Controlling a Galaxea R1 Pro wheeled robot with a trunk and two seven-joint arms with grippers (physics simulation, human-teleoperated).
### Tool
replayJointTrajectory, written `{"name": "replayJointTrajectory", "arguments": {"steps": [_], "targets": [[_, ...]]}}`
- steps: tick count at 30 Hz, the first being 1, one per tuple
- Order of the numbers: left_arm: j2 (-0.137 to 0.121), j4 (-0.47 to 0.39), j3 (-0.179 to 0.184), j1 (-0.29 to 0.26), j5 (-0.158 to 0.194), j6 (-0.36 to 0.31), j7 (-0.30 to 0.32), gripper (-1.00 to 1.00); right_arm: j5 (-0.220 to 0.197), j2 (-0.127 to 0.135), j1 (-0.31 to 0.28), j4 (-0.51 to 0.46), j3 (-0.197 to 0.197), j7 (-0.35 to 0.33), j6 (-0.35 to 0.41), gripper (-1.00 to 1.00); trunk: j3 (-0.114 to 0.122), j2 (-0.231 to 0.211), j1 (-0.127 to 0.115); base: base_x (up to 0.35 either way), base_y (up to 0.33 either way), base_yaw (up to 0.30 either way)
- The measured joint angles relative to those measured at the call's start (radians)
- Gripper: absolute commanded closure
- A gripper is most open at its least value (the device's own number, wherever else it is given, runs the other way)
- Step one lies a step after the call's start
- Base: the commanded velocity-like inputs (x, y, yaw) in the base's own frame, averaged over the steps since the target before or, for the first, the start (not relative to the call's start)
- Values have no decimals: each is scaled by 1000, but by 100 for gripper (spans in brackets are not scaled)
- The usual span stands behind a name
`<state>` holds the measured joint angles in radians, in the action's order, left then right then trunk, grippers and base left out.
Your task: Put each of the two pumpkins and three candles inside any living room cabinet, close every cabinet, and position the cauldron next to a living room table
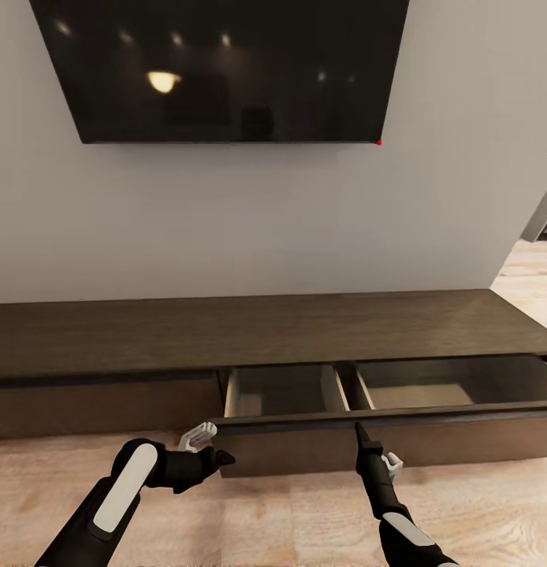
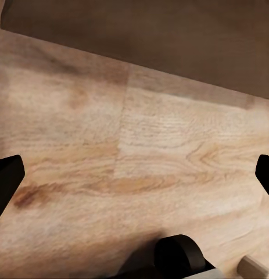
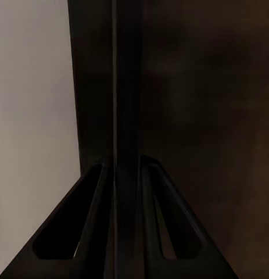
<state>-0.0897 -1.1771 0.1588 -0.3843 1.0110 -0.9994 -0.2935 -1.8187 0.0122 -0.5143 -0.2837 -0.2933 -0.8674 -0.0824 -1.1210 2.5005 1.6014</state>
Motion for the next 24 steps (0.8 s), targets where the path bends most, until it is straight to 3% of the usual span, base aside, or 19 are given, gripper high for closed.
{"name": "replayJointTrajectory", "arguments": {"steps": [24], "targets": [[0, 0, 0, 0, -1, 0, 0, -100, 0, 1, 0, 0, 1, -1, 0, 100, 0, 0, 0, -73, 0, 0]]}}
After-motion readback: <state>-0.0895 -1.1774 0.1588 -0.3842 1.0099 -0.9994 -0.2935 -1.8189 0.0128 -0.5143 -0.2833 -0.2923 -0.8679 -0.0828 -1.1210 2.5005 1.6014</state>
